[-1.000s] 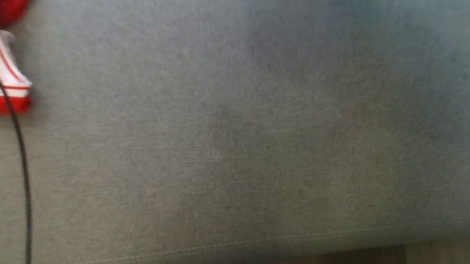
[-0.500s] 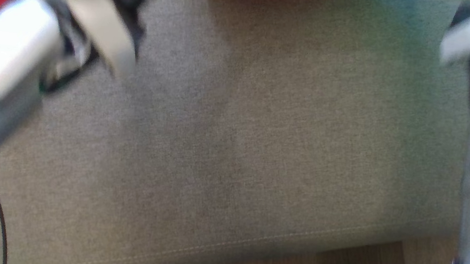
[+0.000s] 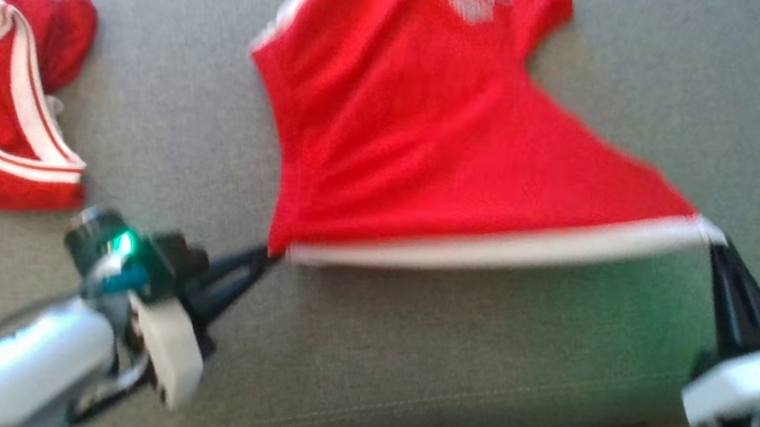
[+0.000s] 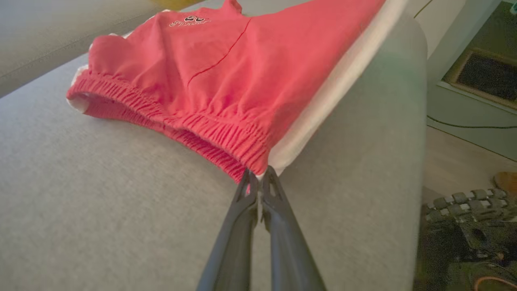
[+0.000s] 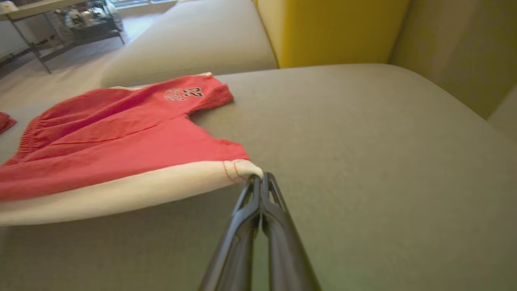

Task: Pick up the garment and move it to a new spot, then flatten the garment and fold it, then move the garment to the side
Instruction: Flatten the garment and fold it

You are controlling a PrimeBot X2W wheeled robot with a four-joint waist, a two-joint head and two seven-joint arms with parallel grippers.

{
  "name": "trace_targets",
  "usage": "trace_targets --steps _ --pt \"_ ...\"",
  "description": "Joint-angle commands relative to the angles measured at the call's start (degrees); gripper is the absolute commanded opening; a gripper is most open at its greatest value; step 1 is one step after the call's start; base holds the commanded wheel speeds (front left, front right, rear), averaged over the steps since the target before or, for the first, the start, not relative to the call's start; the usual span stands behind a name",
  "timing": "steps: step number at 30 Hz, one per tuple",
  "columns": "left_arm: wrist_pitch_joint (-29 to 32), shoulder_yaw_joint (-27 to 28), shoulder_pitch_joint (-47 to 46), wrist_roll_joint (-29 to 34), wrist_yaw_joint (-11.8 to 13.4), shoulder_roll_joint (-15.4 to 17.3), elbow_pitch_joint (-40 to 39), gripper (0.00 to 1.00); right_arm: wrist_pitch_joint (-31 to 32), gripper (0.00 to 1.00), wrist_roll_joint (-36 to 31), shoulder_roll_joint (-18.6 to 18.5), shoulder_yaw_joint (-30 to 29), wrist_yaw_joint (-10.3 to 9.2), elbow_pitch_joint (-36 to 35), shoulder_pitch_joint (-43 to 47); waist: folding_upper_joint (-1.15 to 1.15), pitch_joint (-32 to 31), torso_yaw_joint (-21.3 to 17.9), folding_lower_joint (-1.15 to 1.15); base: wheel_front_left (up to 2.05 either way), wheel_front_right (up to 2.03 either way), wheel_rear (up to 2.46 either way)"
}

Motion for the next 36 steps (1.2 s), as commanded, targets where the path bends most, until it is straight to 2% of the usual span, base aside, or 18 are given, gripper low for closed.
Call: trace_targets --steps 1,7,10,13,15,19,23,26,36 --pt "-0.34 3.00 0.51 0.70 0.86 2.55 -1.89 0.00 0.70 0.00 0.89 -0.36 -0.67 -0.02 -3.37 2.01 0.00 -2.61 0.28 0.01 0.00 0.00 0.00" --pt "-0.34 4.65 8.39 0.25 2.45 4.12 -8.31 0.00 4.11 0.00 4.50 1.08 -3.38 -0.02 -11.00 8.84 0.00 -4.88 0.32 0.01 0.00 0.00 0.00" --pt "-0.34 6.57 9.55 -1.35 2.58 3.68 -11.22 0.00 4.81 0.00 5.88 1.67 -4.85 -0.02 -12.61 6.94 0.00 -5.52 0.92 0.01 0.00 0.00 0.00" --pt "-0.34 9.14 9.63 -4.58 2.14 1.73 -12.36 0.00 5.38 0.00 5.86 2.11 -6.87 -0.02 -11.36 2.64 0.00 -5.75 2.01 0.01 0.00 0.00 0.00" --pt "-0.34 10.54 8.77 -6.30 1.36 -0.01 -12.02 0.00 5.97 0.00 4.89 2.26 -7.70 -0.02 -9.49 -0.92 0.00 -5.50 3.00 0.01 0.00 0.00 0.00" --pt "-0.26 11.95 5.27 -10.36 -0.48 -5.63 -7.83 0.00 8.79 0.00 1.94 2.41 -9.35 -0.02 -2.75 -10.96 0.00 -3.88 5.66 0.01 0.00 0.00 0.00" --pt "-0.07 13.78 2.20 -15.99 -1.61 -10.84 -2.80 0.00 11.77 0.00 -3.18 2.43 -11.07 -0.02 4.08 -19.40 0.00 -1.55 8.24 0.01 0.00 0.00 0.00" --pt "-0.03 15.51 -0.35 -20.49 -2.26 -13.93 0.96 0.00 13.20 0.00 -7.60 2.43 -9.97 -0.02 9.25 -25.98 0.00 0.71 9.59 0.01 0.00 0.00 0.00" --pt "3.54 16.66 -9.18 -33.85 -2.78 -20.92 9.06 0.00 13.02 0.00 -15.04 -0.71 -10.40 -0.02 26.11 -44.31 0.00 5.62 13.85 0.01 0.00 0.00 0.00"
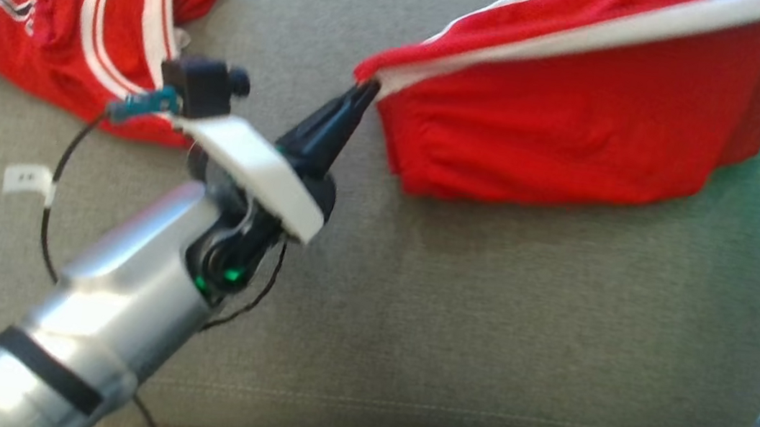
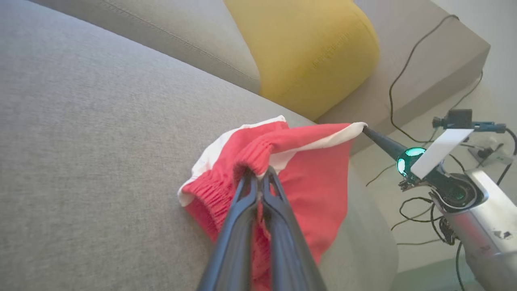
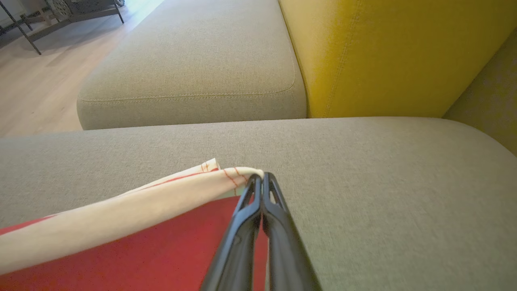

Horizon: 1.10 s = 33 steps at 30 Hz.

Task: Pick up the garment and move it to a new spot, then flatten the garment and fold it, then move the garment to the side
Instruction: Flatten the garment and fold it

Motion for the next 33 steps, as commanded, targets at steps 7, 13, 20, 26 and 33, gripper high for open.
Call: trace_targets --steps 7,13,20,26,33 --pt "-0.11 -0.52 -7.80 -2.55 -0.35 -0.74 4.05 0.00 -3.33 0.00 -8.07 -3.08 3.75 -0.02 9.06 -11.11 0.00 4.68 3.83 -0.01 0.00 0.00 0.00" --pt "-0.68 -3.82 -10.79 -3.63 -0.35 -2.31 7.10 0.00 -5.76 0.08 -12.88 -4.24 4.05 -0.02 16.99 -16.82 0.00 7.18 4.95 -0.01 0.00 0.00 0.00" --pt "-2.87 -6.12 -13.32 -3.36 -0.36 -3.03 10.74 0.82 -12.19 1.00 -16.87 -3.55 1.96 -0.02 22.44 -21.11 0.00 8.52 5.02 -0.01 0.00 0.00 0.00" --pt "-3.97 -6.09 -12.67 -0.64 -0.36 -3.29 13.03 1.00 -18.36 1.00 -16.32 -1.89 0.89 -0.02 25.72 -20.44 0.00 6.82 4.21 -0.01 0.00 0.00 0.00" --pt "-4.06 9.01 -4.38 17.08 4.73 -2.91 7.09 1.00 -21.66 1.00 -9.03 0.52 4.36 -0.02 28.81 -13.98 0.00 2.31 2.40 -0.01 0.00 0.00 0.00"
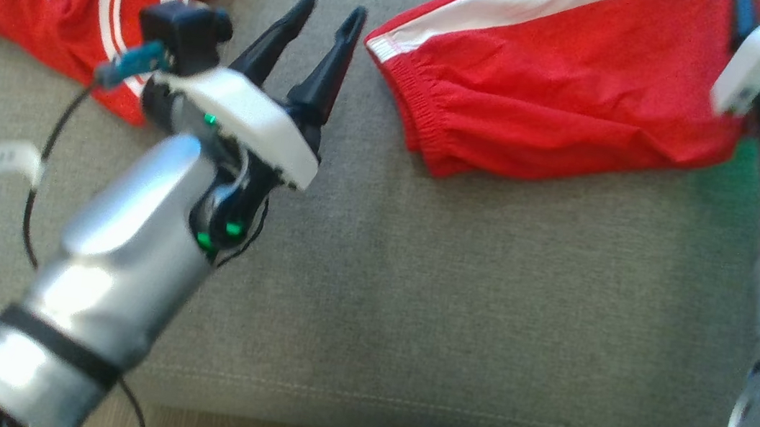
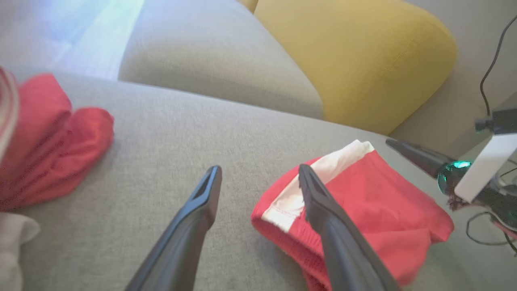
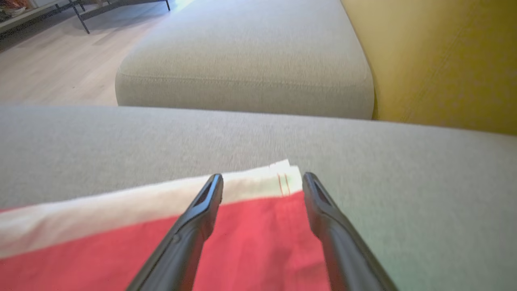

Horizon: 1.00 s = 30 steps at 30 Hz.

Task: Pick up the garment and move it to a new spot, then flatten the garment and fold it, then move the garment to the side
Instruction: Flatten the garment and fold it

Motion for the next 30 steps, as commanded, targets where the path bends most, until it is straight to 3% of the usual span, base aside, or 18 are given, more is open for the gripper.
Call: trace_targets --steps 1,4,5,12,20,25,26,27,29,30 --pt "-0.67 4.36 2.69 4.16 1.84 1.20 -4.16 1.00 -0.38 1.00 1.12 1.10 1.63 -0.02 -1.15 1.35 0.00 -2.03 -1.01 0.01 0.00 0.00 0.00" --pt "-0.68 10.35 10.15 13.18 5.73 0.46 -11.81 1.00 0.27 1.00 1.91 0.10 1.56 -0.02 -1.20 4.61 0.00 -3.83 -0.86 0.01 0.00 0.00 0.00" --pt "-0.68 10.35 10.15 13.18 5.73 0.46 -11.81 1.00 0.27 1.00 1.91 0.10 1.56 -0.02 -1.20 4.61 0.00 -3.83 -0.86 0.01 0.00 0.00 0.00" --pt "-0.68 14.65 23.67 28.23 10.93 -0.89 -24.12 1.00 4.30 1.00 1.93 -2.09 -4.87 -0.02 -1.31 8.56 0.00 -6.21 2.08 0.01 0.00 0.00 0.00" --pt "-0.68 14.65 31.42 32.08 10.98 -3.05 -28.70 1.00 10.98 1.00 -5.30 -5.84 -16.03 -0.02 -0.13 10.89 0.00 -6.50 7.14 0.01 0.00 0.00 0.00" --pt "-0.68 15.20 32.61 32.51 9.75 -3.83 -28.67 1.00 14.81 1.00 -10.05 -5.09 -21.08 -0.02 0.23 10.84 0.00 -6.56 8.31 0.01 0.00 0.00 0.00" --pt "-0.68 15.39 32.58 32.63 9.55 -3.98 -28.58 1.00 15.24 0.93 -10.70 -4.73 -21.65 -0.02 0.41 10.75 0.00 -6.62 8.42 0.01 0.00 0.00 0.00" --pt "-0.68 15.61 32.57 32.79 9.38 -4.12 -28.61 1.00 15.63 0.49 -11.26 -4.30 -22.14 -0.02 0.58 10.63 0.00 -6.69 8.45 0.01 0.00 0.00 0.00" --pt "-0.69 16.12 32.66 33.05 9.09 -4.33 -28.73 1.00 15.96 0.00 -12.28 -3.59 -22.86 -0.02 0.74 10.39 0.00 -6.80 8.26 0.01 0.00 0.00 0.00" --pt "-0.69 16.43 32.76 33.20 9.04 -4.39 -28.77 1.00 16.01 0.00 -12.73 -3.26 -23.06 -0.02 0.83 10.25 0.00 -6.86 8.03 0.01 0.00 0.00 0.00"
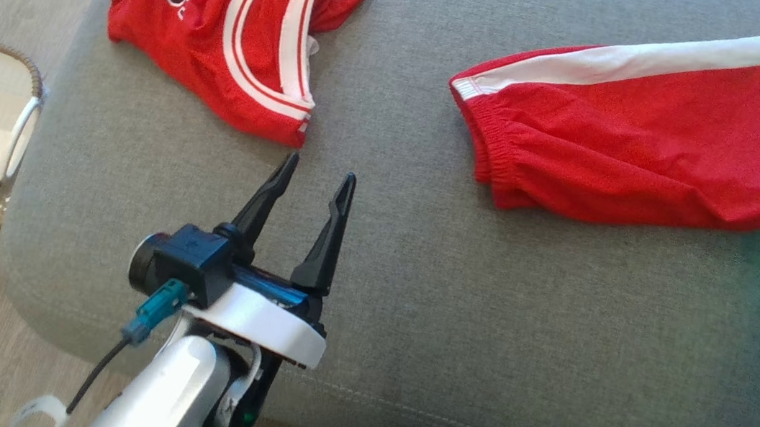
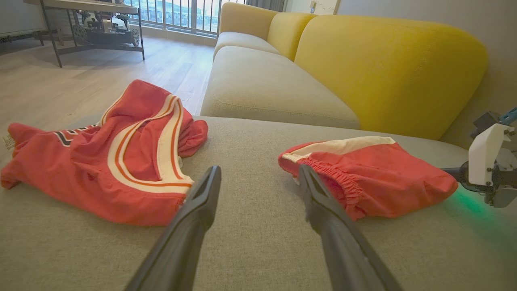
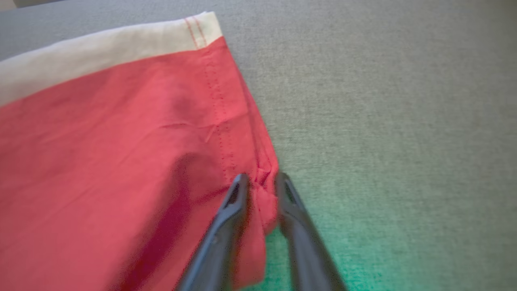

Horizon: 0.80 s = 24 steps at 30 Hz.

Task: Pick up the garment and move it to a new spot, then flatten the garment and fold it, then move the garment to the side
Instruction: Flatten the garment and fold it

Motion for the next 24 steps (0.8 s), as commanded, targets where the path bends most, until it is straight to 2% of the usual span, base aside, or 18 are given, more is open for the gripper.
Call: trace_targets --steps 1,6,12,18,24 --pt "-0.33 2.73 -0.59 0.77 -0.23 0.10 -2.06 1.00 1.03 0.00 -1.08 1.27 0.66 -0.02 0.18 -0.36 0.00 -0.11 -0.51 0.01 0.00 0.00 0.00" --pt "-0.33 3.88 0.08 1.39 -0.65 -0.10 -2.03 1.00 -1.29 0.00 -2.16 2.34 0.55 -0.02 -0.17 -1.22 0.00 -0.82 -2.69 0.01 0.00 0.00 0.00" --pt "-0.34 5.37 1.52 2.17 -1.05 -0.37 -2.07 1.00 -3.72 0.00 -1.17 3.25 2.16 -0.02 -0.72 -1.27 0.00 -2.86 -7.79 0.01 0.00 0.00 0.00" --pt "-0.34 6.34 3.21 2.60 -1.15 -0.52 -2.31 1.00 -4.31 0.00 1.23 2.64 4.01 -0.02 -3.22 0.79 0.00 -4.26 -12.55 0.01 0.00 0.00 0.00" --pt "-0.34 6.59 3.65 3.11 -1.37 -0.54 -2.71 1.00 -3.18 0.00 3.08 1.64 4.27 -0.02 -7.89 3.74 0.00 -4.13 -14.72 0.01 0.00 0.00 0.00"
